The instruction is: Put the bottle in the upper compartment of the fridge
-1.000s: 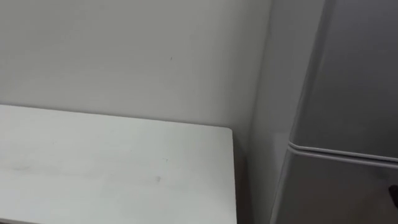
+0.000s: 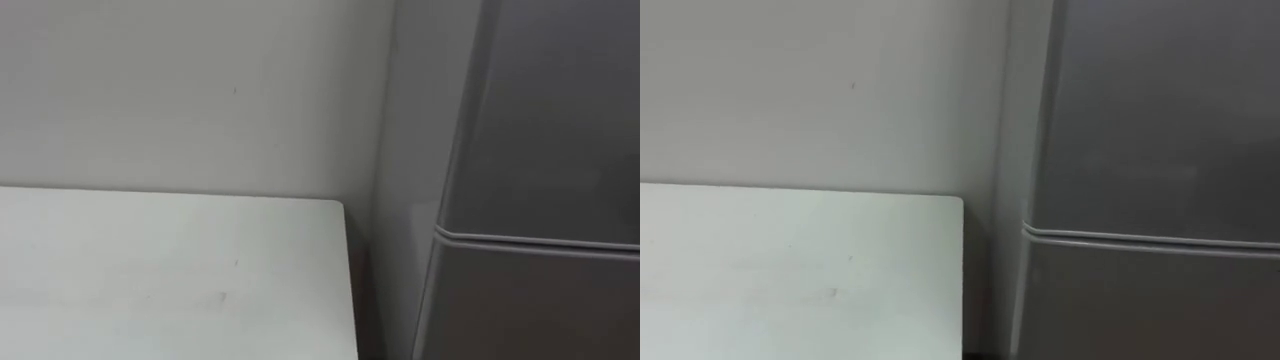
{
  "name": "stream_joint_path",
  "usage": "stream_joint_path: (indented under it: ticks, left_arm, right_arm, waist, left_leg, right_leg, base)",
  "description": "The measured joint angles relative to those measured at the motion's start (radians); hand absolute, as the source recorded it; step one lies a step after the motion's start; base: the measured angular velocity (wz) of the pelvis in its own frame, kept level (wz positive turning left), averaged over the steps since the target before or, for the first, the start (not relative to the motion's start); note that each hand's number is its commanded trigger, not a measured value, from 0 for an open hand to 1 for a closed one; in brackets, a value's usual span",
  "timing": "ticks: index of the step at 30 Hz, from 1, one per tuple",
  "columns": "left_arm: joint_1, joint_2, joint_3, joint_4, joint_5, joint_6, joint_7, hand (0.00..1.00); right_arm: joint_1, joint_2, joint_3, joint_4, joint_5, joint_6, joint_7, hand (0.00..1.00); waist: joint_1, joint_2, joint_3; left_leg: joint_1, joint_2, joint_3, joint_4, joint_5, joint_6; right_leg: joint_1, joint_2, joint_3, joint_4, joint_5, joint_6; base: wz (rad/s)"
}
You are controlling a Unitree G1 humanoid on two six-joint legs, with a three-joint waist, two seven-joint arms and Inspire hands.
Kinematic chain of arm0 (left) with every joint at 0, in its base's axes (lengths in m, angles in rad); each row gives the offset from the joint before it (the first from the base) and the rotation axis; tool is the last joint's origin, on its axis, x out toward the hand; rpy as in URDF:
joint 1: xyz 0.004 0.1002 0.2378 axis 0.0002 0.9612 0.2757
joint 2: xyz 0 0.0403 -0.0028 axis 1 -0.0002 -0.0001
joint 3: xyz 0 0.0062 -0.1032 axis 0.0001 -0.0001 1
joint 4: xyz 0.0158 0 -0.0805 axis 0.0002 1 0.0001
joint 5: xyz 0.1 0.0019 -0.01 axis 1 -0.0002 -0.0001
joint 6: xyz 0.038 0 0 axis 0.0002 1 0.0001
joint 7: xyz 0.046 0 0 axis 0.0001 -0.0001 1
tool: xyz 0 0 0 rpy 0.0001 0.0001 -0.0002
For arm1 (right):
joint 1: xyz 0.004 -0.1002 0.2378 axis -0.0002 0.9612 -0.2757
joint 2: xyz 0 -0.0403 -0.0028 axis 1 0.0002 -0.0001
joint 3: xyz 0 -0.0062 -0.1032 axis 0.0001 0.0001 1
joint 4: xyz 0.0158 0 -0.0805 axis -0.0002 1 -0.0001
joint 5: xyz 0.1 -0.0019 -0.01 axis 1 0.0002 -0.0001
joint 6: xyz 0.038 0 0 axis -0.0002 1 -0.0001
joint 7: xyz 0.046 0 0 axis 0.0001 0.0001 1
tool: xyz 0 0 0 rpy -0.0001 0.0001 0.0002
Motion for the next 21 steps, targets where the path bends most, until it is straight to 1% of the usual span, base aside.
stream_joint_path:
  ticks: [2,6,7,8,9,11,13,14,15,17,19,21]
  left_arm:
    - [-0.001,-0.003,-0.002,-0.012,-0.007,0.001,0.034,0.00]
    - [-0.015,-0.006,-0.020,-0.027,-0.016,0.004,0.081,0.00]
    - [-0.018,-0.010,-0.021,-0.030,-0.019,0.005,0.099,0.00]
    - [-0.021,-0.015,-0.022,-0.034,-0.019,0.007,0.115,0.00]
    - [-0.022,-0.017,-0.022,-0.035,-0.019,0.007,0.120,0.00]
    - [-0.027,-0.025,-0.022,-0.038,-0.019,0.007,0.138,0.00]
    - [-0.023,-0.026,-0.023,-0.044,-0.017,0.007,0.155,0.00]
    - [-0.023,-0.027,-0.023,-0.044,-0.018,0.007,0.166,0.00]
    - [-0.023,-0.027,-0.024,-0.044,-0.018,0.007,0.169,0.00]
    - [-0.025,-0.032,-0.034,-0.044,-0.018,0.007,0.192,0.00]
    - [-0.024,-0.039,-0.042,-0.043,-0.019,0.007,0.193,0.00]
    - [-0.021,-0.046,-0.043,-0.041,-0.020,0.007,0.193,0.00]
  right_arm:
    - [0.012,0.005,-0.008,0.003,0.040,-0.001,-0.046,0.00]
    - [0.070,0.031,-0.001,0.014,0.080,-0.003,-0.111,0.00]
    - [0.084,0.049,0.000,0.040,0.096,-0.010,-0.130,0.00]
    - [0.097,0.071,0.001,0.081,0.107,-0.012,-0.149,0.00]
    - [0.099,0.084,0.002,0.102,0.117,-0.011,-0.156,0.00]
    - [0.116,0.127,0.017,0.167,0.158,-0.010,-0.182,0.00]
    - [0.136,0.145,0.051,0.217,0.190,-0.009,-0.196,0.00]
    - [0.141,0.151,0.076,0.259,0.214,-0.010,-0.203,0.00]
    - [0.142,0.153,0.086,0.286,0.227,-0.010,-0.204,0.00]
    - [0.156,0.158,0.137,0.422,0.295,-0.012,-0.197,0.00]
    - [0.152,0.172,0.159,0.525,0.349,-0.007,-0.170,0.00]
    - [0.155,0.178,0.192,0.619,0.379,-0.006,-0.138,0.00]
  waist:
    - [-0.017,0.004,-0.0006]
    - [-0.016,0.014,-0.0015]
    - [-0.018,0.016,-0.0027]
    - [-0.018,0.016,-0.0042]
    - [-0.017,0.016,-0.0044]
    - [-0.018,0.023,-0.0051]
    - [-0.018,0.026,-0.0065]
    - [-0.017,0.028,-0.0059]
    - [-0.018,0.030,-0.0054]
    - [-0.013,0.037,-0.0026]
    - [-0.012,0.037,-0.0061]
    - [-0.012,0.045,-0.0055]
  left_leg:
    - [0.000,0.000,0.004,-0.001,0.000,0.000]
    - [-0.003,-0.001,0.011,-0.008,-0.002,-0.001]
    - [-0.003,-0.001,0.010,-0.009,-0.002,-0.001]
    - [-0.001,-0.001,0.010,-0.010,-0.002,-0.001]
    - [0.000,-0.001,0.010,-0.011,-0.002,-0.001]
    - [0.000,-0.001,0.010,-0.013,-0.002,-0.001]
    - [0.001,-0.001,0.010,-0.014,-0.003,0.000]
    - [0.000,0.000,0.012,-0.014,-0.003,0.000]
    - [0.000,0.000,0.013,-0.014,-0.003,0.000]
    - [0.001,0.000,0.010,-0.014,-0.004,0.002]
    - [0.001,-0.001,0.009,-0.012,-0.005,0.004]
    - [0.006,-0.002,0.009,-0.013,-0.006,0.005]
  right_leg:
    - [0.003,0.001,0.000,-0.010,0.000,0.000]
    - [0.001,0.002,0.002,-0.014,0.000,0.000]
    - [0.003,0.003,0.002,-0.016,0.000,0.000]
    - [0.009,0.002,0.002,-0.017,0.000,0.000]
    - [0.010,0.002,0.002,-0.017,0.000,0.000]
    - [0.007,0.001,0.003,-0.014,-0.001,0.001]
    - [0.007,0.001,0.002,-0.015,-0.001,0.002]
    - [0.006,0.001,0.005,-0.014,-0.002,0.002]
    - [0.006,0.001,0.006,-0.014,-0.002,0.002]
    - [0.008,-0.001,0.003,-0.015,-0.003,0.004]
    - [0.009,-0.003,0.003,-0.014,-0.003,0.005]
    - [0.011,-0.004,0.003,-0.016,-0.004,0.006]
  base:
    - [0.00]
    - [-0.03]
    - [0.00]
    - [0.00]
    - [0.00]
    - [0.00]
    - [0.00]
    - [0.00]
    - [0.00]
    - [0.04]
    - [0.02]
    - [0.00]
